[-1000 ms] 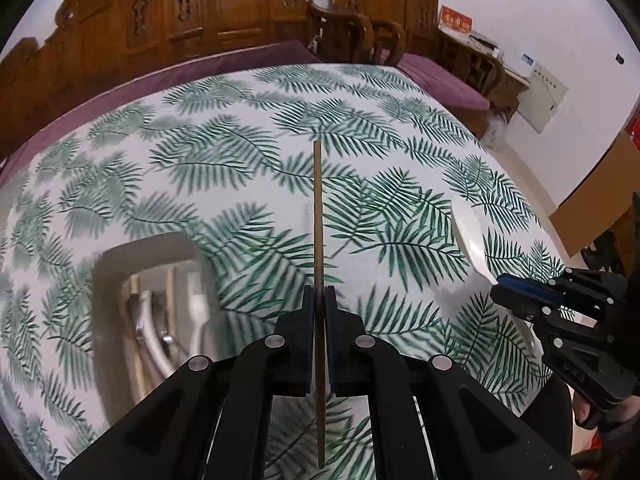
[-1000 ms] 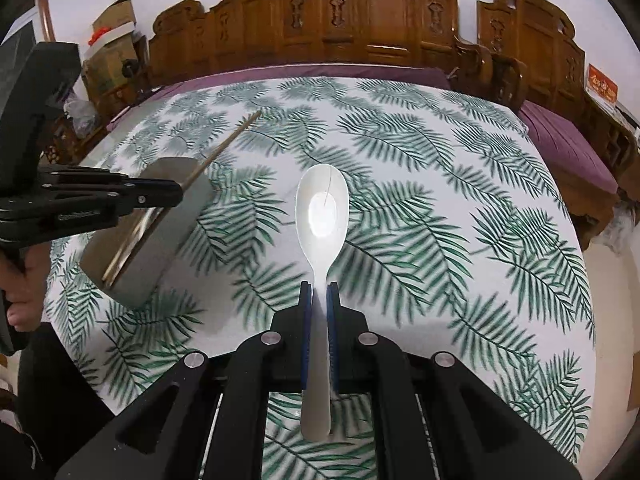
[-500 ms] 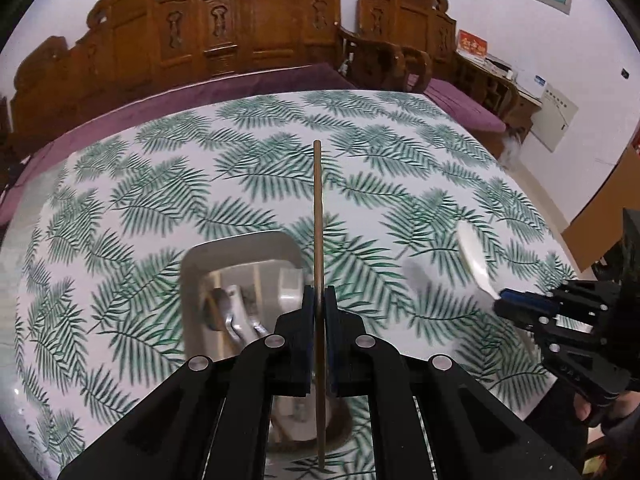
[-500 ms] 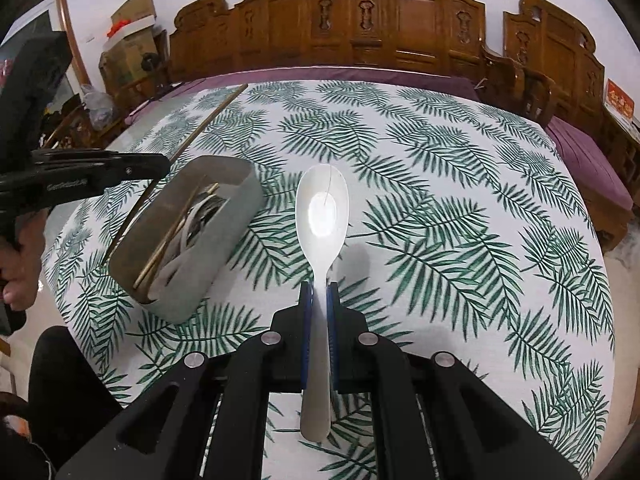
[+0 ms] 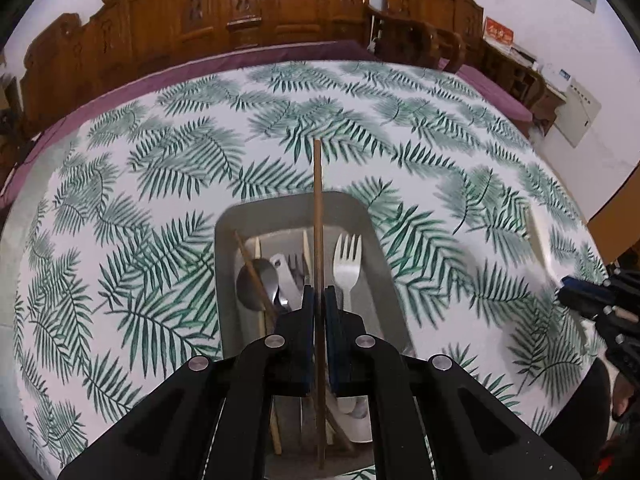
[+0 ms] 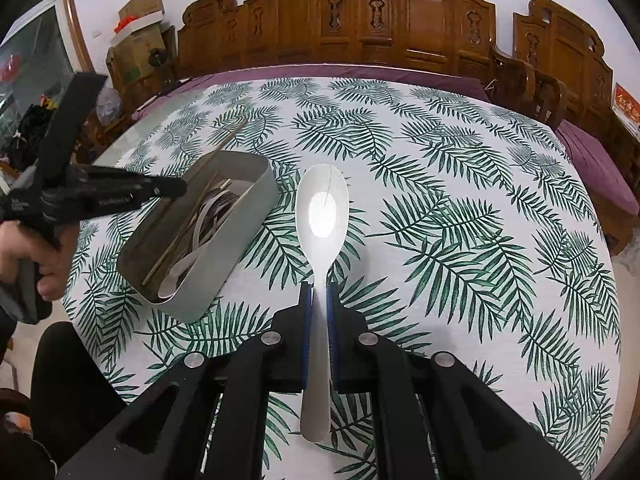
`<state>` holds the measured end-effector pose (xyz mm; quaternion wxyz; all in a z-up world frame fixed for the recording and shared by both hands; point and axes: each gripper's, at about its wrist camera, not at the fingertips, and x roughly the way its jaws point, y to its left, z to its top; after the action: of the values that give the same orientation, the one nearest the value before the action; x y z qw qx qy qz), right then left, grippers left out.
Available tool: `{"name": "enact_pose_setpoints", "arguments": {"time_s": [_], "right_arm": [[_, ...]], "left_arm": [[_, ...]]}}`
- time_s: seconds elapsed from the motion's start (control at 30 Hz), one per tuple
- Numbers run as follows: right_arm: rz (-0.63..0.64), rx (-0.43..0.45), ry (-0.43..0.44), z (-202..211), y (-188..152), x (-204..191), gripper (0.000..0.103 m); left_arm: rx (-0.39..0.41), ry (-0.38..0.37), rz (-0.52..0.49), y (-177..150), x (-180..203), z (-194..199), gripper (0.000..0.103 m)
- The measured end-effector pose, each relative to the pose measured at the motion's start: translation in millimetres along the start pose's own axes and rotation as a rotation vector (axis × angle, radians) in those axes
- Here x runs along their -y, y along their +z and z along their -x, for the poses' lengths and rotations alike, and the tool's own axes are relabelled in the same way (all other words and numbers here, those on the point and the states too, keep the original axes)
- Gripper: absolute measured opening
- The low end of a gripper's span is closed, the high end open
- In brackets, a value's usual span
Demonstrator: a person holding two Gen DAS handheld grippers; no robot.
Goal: Organize utensils
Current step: 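Lower the chopstick into the tray and open the left tool, then lower the white plastic spoon into the grey tray and open the right tool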
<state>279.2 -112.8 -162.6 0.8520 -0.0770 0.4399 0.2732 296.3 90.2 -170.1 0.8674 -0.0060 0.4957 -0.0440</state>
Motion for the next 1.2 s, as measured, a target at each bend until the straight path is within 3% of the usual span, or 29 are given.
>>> {"name": "enact_pose_setpoints", "arguments": {"time_s": [0.5,0.9,1.2], "right_arm": [[0.014,-0.003,0.006,-5,4,-9,0.009],[0.057,0.011,0.047,-11,22,-46,0.009],[0.08,0.016,0.103,-30,47,-86,0.009]], "left_arm": [[-0.093,0.006,0.017,-20,-11,-31,0.004],[0.005,-0.019,0.102,-40,-32,17,0.005],[0.082,0.017,0.116,-49,-50,58,0.005]]}}
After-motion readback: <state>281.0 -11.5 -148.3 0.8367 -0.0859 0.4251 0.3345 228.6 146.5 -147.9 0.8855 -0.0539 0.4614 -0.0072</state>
